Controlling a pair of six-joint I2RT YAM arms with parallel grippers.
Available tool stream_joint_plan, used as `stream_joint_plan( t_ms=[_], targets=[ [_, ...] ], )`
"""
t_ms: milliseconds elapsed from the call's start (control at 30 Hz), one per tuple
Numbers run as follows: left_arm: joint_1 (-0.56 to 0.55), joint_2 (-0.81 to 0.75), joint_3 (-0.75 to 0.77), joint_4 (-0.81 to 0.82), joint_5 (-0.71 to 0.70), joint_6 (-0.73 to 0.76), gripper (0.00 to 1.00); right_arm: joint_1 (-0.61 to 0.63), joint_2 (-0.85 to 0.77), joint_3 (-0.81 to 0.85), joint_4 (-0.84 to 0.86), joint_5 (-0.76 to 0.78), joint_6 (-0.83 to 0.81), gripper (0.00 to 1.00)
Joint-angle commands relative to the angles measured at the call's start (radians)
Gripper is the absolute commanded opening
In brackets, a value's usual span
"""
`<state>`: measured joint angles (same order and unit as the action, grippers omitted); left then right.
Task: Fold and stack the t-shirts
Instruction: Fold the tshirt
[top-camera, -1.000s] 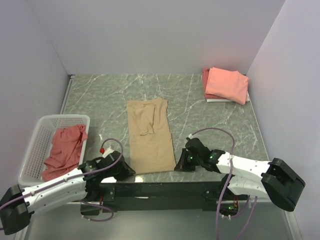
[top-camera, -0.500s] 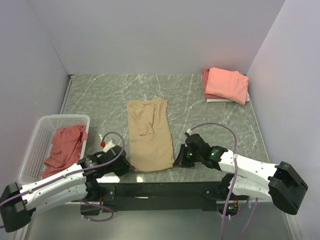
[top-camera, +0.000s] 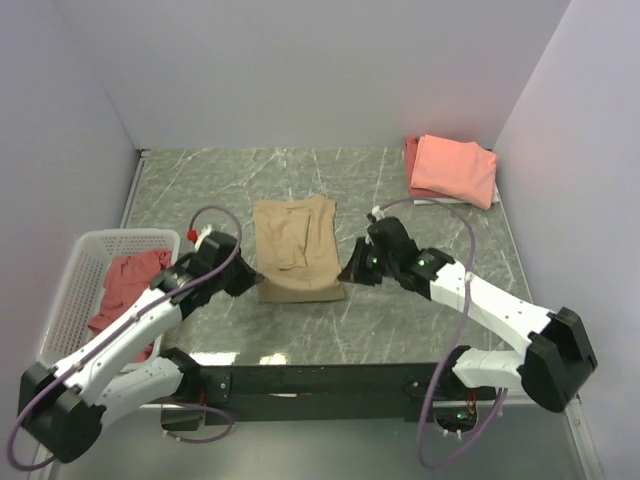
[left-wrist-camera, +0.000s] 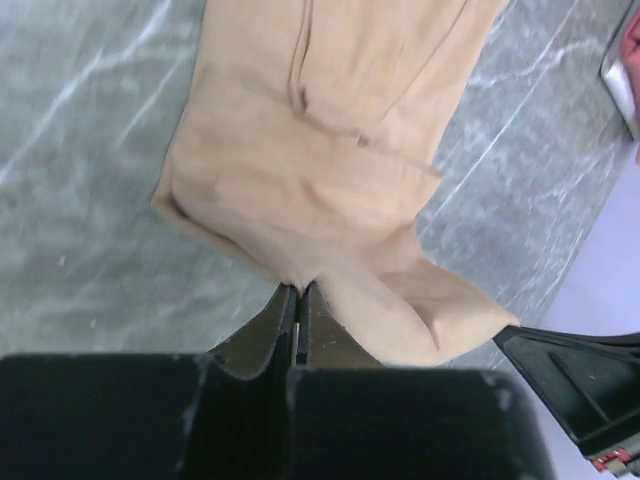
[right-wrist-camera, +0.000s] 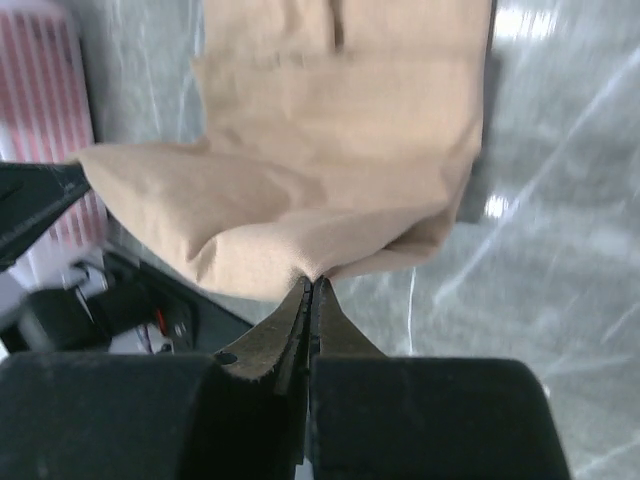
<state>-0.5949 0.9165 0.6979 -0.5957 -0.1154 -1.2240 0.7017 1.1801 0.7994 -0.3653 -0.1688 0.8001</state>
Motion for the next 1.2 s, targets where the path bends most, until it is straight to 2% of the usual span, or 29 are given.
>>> stream_joint_plan(
  t_ms=[0,133,300,467,667,933,1167],
  targets=[
    [0.072,0.093,0.107,0.109,0.091,0.135,0.00,-0.056,0.099,0.132,0.002,-0.008,-0.070,0.00],
    [0.138,0.208,0.199,0.145,0.134,0.162,0.00,-0.103,0.213,0.285,-0.003,-0.023,-0.088,0.00],
    [0.231,0.373,0.357,0.140,0.166,0.181,0.00,-0.169,0.347,0.400,0.009,-0.061,-0.096,0.00],
    [0.299,0.520,0.434,0.183,0.204,0.170,0.00,-0.223,0.458,0.520,0.035,-0.083,-0.095,0.00],
    [0.346,0.701,0.526,0.237,0.255,0.167,0.00,-0.254,0.628,0.681,0.060,-0.093,-0.110,0.00],
    [0.409,0.866,0.653,0.315,0.313,0.166,0.00,-0.300,0.852,0.883,0.092,-0.133,-0.111,0.00],
    [0.449,1.018,0.753,0.390,0.372,0.185,0.00,-0.344,1.018,0.981,0.182,-0.193,-0.070,0.00]
  ],
)
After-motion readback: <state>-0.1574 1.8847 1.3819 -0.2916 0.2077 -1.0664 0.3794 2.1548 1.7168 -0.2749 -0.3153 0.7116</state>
